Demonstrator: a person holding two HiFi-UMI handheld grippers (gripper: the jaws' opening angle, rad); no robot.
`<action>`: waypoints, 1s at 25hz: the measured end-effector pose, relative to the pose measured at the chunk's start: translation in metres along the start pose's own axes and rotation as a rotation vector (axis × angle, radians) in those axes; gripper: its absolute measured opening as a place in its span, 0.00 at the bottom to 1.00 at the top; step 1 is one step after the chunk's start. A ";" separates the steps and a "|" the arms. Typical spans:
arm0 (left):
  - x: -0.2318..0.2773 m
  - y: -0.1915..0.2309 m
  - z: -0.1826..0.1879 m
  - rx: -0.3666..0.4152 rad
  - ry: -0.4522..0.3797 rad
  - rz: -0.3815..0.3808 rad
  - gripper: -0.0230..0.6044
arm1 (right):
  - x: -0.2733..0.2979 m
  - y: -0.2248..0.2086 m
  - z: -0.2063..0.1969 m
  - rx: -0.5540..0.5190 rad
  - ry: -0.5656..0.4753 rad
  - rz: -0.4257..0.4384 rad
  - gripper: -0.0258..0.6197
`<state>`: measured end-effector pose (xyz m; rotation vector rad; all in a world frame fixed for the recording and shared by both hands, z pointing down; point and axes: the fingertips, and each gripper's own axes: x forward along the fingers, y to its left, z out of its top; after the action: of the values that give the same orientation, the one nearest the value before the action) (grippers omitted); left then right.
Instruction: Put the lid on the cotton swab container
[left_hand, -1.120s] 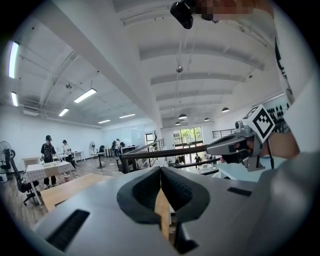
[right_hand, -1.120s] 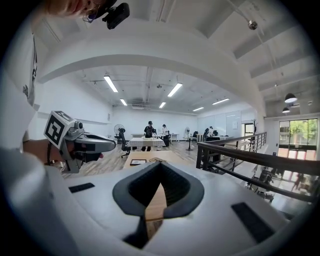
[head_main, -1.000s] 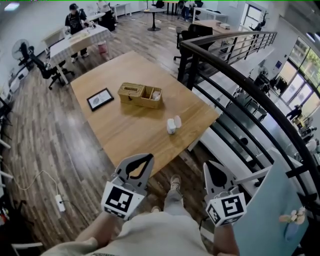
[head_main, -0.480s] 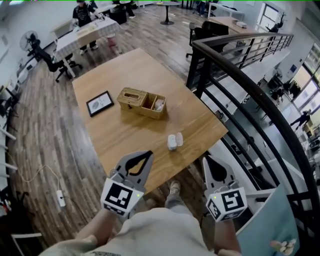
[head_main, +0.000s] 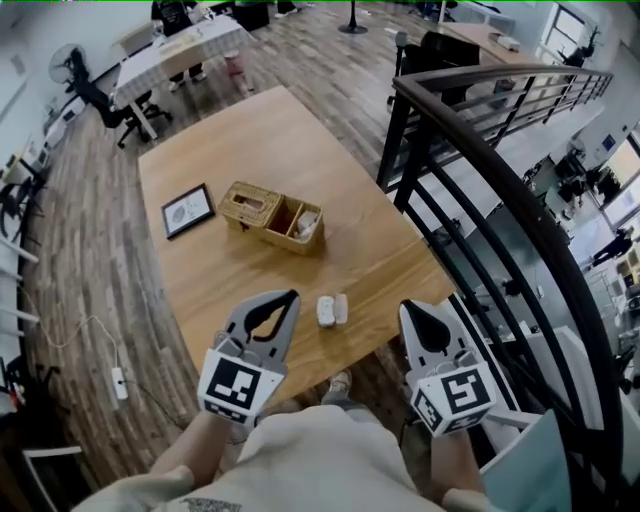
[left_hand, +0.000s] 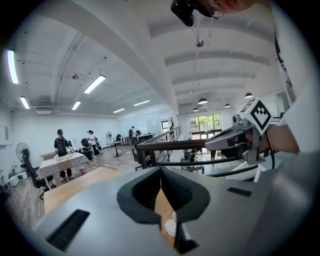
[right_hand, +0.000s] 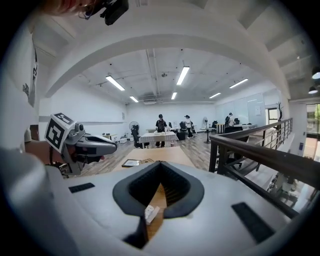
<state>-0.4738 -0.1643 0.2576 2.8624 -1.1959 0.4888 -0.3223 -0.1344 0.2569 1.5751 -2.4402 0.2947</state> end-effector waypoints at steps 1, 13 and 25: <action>0.008 0.001 0.002 0.006 0.001 0.005 0.07 | 0.006 -0.007 0.002 0.006 -0.003 0.011 0.08; 0.036 0.030 0.008 -0.019 0.012 0.084 0.07 | 0.053 -0.044 0.001 0.003 0.027 0.054 0.08; 0.038 0.049 -0.034 -0.030 0.071 0.058 0.07 | 0.084 -0.042 -0.055 0.023 0.132 0.005 0.08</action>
<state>-0.4926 -0.2209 0.2953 2.7676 -1.2661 0.5641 -0.3131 -0.2089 0.3357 1.5080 -2.3490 0.4153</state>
